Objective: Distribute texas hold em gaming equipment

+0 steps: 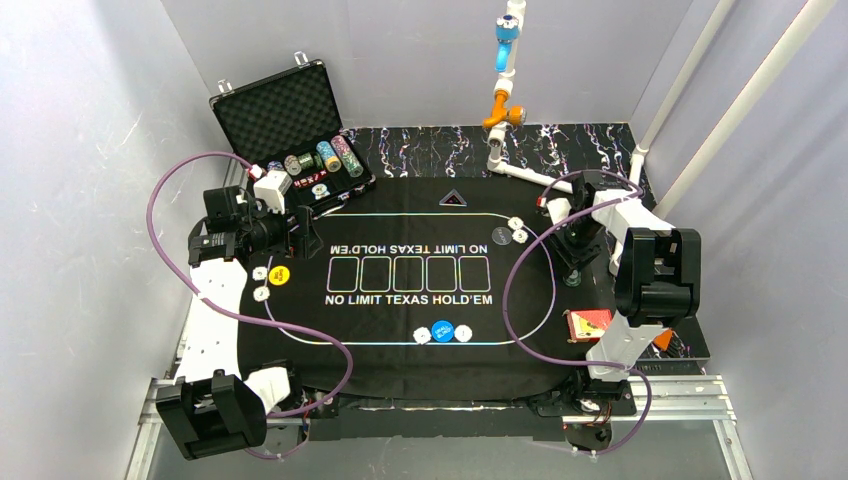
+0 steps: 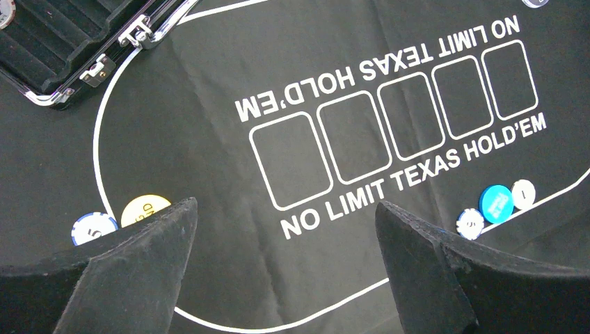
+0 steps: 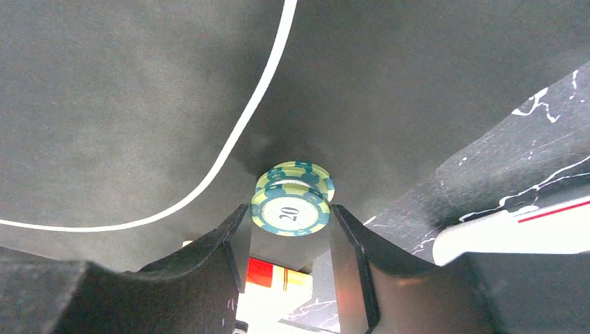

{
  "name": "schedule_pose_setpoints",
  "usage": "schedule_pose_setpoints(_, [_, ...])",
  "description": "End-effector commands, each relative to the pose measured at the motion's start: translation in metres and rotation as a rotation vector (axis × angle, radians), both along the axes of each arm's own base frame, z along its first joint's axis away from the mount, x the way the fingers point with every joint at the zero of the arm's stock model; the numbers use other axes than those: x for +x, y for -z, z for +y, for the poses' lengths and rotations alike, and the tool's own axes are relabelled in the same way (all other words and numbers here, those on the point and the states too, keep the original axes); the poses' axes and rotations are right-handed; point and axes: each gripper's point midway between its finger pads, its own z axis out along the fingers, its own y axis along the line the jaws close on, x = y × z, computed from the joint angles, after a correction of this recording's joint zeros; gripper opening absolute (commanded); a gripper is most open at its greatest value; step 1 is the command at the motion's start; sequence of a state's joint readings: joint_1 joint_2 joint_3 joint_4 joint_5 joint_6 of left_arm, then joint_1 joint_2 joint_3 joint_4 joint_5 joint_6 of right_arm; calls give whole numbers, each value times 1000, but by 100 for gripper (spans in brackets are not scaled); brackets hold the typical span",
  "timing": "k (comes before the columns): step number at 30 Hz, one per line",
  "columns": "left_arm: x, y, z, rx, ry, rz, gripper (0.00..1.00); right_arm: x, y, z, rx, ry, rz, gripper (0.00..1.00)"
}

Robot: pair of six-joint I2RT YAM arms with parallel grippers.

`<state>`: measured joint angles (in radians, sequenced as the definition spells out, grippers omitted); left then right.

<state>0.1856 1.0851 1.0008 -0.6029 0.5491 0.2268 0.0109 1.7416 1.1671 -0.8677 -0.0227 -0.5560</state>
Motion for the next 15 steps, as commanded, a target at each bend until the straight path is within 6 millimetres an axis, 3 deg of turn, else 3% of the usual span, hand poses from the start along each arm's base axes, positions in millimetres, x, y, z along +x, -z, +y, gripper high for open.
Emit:
schedule_pose_setpoints(1, [-1,-2,-2,-2,8,1,99,13,-27,7,39,-7,-64,45])
schedule_pose_setpoints(7, [-1,1,-3,-11,10,12,99,33,-40,18,81,-7,-108,45])
schedule_pose_setpoints(15, [1,0,-4,-21,9,18,99,68,-40,42,89,-30,-160,43])
